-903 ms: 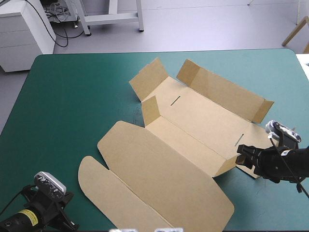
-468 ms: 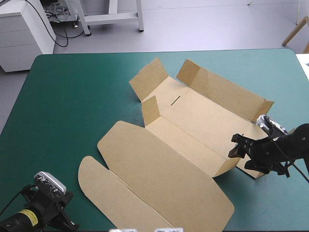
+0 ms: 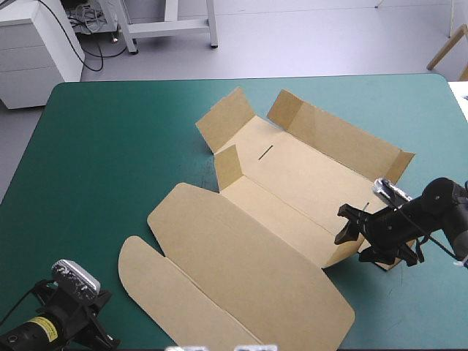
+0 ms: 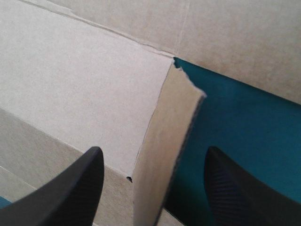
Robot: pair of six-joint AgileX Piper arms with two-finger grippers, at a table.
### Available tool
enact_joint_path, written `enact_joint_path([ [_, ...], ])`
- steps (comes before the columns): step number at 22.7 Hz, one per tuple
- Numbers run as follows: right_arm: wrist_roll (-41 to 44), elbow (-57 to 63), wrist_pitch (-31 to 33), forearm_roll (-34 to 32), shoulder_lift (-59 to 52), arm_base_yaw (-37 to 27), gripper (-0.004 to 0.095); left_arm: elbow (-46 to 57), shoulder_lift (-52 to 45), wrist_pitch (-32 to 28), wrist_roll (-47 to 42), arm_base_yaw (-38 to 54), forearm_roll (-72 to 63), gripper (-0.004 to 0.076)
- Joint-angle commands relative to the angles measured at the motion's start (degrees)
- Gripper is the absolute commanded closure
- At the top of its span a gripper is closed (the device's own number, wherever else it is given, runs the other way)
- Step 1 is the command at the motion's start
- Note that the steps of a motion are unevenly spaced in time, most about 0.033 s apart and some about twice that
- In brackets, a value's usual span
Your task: Fold the box
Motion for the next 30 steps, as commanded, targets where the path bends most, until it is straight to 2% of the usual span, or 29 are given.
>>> enact_joint_path([
  [1,0.4,-1.4,-1.4,1.7,0.1,0.7,0.0332,-1.7,0.5,-3.0,-0.5,0.0,-0.7,0.0734],
  [6,0.4,-1.4,-1.8,1.8,1.4,0.7,0.0332,-1.7,0.5,-3.0,-0.5,0.0,-0.7,0.0734],
  [8,0.4,-1.4,-1.3,0.8,2.3,0.7,0.0369,-1.7,0.5,-3.0,-0.5,0.0,-0.7,0.0734],
  [10,0.4,-1.4,-1.3,0.4,2.7,0.7,0.0508,-1.7,0.5,-3.0,-0.5,0.0,-0.7,0.0734],
  [11,0.4,-1.4,-1.0,0.5,2.7,0.7,0.0657,-1.7,0.5,-3.0,-0.5,0.0,-0.7,0.0734],
  [12,0.4,-1.4,-0.9,0.5,2.7,0.7,0.0744,-1.7,0.5,-3.0,-0.5,0.0,-0.7,0.0734],
  [13,0.4,-1.4,-0.7,0.5,2.7,0.7,0.0901,-1.7,0.5,-3.0,-0.5,0.0,-0.7,0.0734],
  [17,-1.0,-1.4,-0.6,0.6,2.7,0.7,0.0927,-1.7,0.5,-3.0,-0.5,0.0,-0.7,0.0734],
  [21,-6.3,-4.1,-1.0,0.3,2.7,0.7,0.0927,-1.7,0.5,-3.0,-0.5,1.2,-0.7,0.0734],
  [25,-6.3,-11.4,-2.2,-3.6,3.8,0.7,0.0923,-1.7,0.5,-3.0,-0.5,1.2,-0.7,0.0734],
  [30,-8.6,-25.5,2.1,-10.6,10.8,1.4,0.0919,-1.7,0.5,-3.0,-0.5,1.2,-0.7,0.0734],
])
